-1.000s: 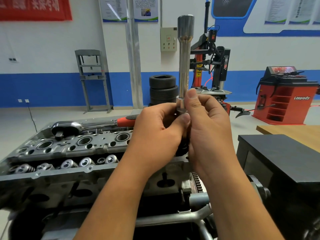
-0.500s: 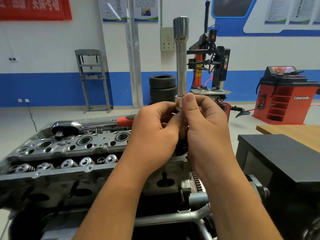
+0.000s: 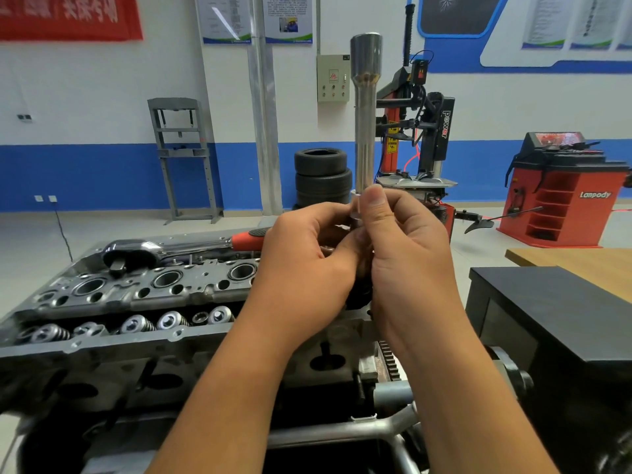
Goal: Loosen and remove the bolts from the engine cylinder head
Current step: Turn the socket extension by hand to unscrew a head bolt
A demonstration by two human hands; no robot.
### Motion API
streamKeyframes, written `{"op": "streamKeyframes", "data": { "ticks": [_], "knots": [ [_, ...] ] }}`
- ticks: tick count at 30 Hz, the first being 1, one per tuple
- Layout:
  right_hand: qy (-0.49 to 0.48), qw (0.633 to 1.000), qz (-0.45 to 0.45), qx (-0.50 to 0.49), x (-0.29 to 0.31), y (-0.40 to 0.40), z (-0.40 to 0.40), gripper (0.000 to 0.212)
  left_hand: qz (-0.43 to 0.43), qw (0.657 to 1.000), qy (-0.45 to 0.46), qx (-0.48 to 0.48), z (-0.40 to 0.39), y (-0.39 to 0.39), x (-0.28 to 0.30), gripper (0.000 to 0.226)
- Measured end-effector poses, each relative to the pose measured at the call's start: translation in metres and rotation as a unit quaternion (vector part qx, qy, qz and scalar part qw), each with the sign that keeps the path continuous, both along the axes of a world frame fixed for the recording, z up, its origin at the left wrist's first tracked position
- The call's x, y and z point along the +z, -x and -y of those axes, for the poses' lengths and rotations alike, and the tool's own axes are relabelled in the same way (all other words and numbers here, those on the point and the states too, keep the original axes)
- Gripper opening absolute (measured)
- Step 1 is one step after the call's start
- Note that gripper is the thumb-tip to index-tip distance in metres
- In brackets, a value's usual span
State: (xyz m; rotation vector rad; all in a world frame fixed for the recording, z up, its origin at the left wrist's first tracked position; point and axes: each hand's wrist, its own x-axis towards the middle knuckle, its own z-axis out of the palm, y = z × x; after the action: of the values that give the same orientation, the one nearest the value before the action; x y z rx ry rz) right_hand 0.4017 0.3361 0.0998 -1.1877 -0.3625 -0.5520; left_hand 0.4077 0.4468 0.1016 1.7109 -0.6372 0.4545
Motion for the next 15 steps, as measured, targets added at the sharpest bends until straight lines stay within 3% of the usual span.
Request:
{"op": "streamKeyframes", "data": {
  "ticks": [4,9,15],
  "knots": [
    [-0.008,1.000,-0.009,0.008,-0.0005,-0.0012,0.0000,0.018,-0.012,1.000,0.011,0.009,-0.0016,-0.0018,-0.0010,0.015],
    [-0.001,1.000,0.001,0.004,-0.0021,-0.0017,0.0021,0.034,0.011,1.000,-0.016,-0.005,-0.0013,-0.0017,-0.0006,0.022],
    [0.001,1.000,0.010,0.011,-0.0009,-0.0016,0.0006,0.030,0.003,1.000,-0.025,0.001,0.0005,0.0008,0.0011,0.019]
  ]
}}
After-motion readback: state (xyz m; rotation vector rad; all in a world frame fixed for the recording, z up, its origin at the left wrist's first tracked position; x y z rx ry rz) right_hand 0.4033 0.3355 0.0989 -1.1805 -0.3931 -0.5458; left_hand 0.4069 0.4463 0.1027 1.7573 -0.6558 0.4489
